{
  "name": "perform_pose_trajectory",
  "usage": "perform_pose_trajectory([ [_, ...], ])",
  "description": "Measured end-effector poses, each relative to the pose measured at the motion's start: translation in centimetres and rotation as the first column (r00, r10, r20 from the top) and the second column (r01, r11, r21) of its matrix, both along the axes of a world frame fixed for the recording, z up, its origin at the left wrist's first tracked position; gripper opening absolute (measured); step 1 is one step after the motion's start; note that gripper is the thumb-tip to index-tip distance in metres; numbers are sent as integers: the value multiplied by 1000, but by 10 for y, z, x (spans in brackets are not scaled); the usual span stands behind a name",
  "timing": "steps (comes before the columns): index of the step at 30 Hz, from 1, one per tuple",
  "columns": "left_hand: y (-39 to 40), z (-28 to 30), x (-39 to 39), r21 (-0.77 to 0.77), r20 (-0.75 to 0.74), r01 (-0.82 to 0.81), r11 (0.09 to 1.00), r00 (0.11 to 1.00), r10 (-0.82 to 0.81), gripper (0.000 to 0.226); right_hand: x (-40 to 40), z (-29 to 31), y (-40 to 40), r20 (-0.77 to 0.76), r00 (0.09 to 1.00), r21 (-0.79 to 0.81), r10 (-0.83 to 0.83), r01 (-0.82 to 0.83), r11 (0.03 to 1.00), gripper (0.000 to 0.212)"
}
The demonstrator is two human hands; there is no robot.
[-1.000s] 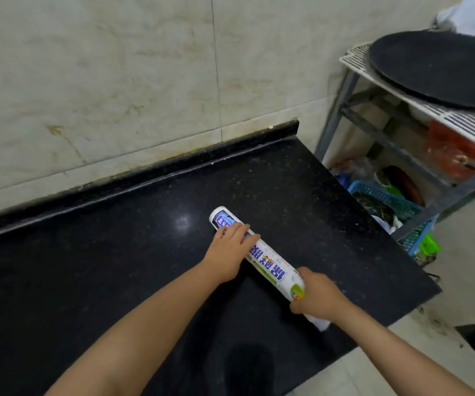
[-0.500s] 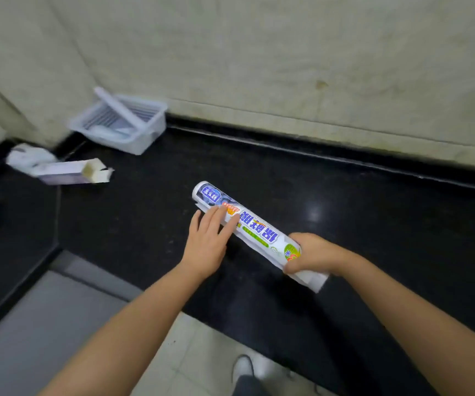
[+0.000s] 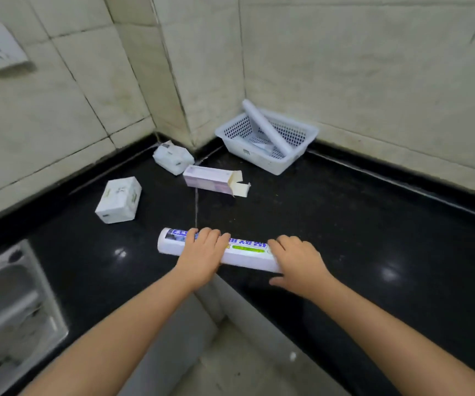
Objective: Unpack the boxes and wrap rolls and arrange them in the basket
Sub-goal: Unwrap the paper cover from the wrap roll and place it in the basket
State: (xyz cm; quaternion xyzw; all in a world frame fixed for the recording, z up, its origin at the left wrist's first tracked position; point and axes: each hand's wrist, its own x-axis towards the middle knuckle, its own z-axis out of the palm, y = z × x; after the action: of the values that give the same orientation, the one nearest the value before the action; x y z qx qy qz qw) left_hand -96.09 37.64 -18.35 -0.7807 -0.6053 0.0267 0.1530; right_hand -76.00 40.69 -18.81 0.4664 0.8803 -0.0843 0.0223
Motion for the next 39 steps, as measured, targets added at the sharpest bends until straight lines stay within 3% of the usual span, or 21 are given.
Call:
perform_pose_trajectory([
  [5,59,-17,-53,-282,61,-1,959,998,19,58,-41,-18,36,-81,994,36,-70,74,997,56],
  [9,107,-31,-63,-330,135,62,942,991,-18,57,-49,-29,79,-36,992,-36,-122,120,992,57],
  [19,199,-62,-78,-504,97,9,864,994,46,59,-69,-69,172,-50,987,-221,-155,140,965,61],
  [27,217,-77,-100,-514,194,93,853,981,10,62,-72,-78,191,-31,986,-285,-163,147,947,63],
  [32,200,-69,-129,-381,315,146,913,949,-20,63,-73,-74,183,-4,986,-268,-169,162,950,71],
  [35,195,-62,-150,-206,326,144,968,943,-71,59,-78,-59,175,-156,975,-120,-162,144,982,61],
  [37,195,-61,-162,-181,348,126,975,936,-56,55,-85,-54,170,-307,945,62,-112,137,989,39],
  [39,194,-66,-174,-208,410,104,973,912,-10,46,-97,-51,167,-351,936,111,-13,55,992,27],
])
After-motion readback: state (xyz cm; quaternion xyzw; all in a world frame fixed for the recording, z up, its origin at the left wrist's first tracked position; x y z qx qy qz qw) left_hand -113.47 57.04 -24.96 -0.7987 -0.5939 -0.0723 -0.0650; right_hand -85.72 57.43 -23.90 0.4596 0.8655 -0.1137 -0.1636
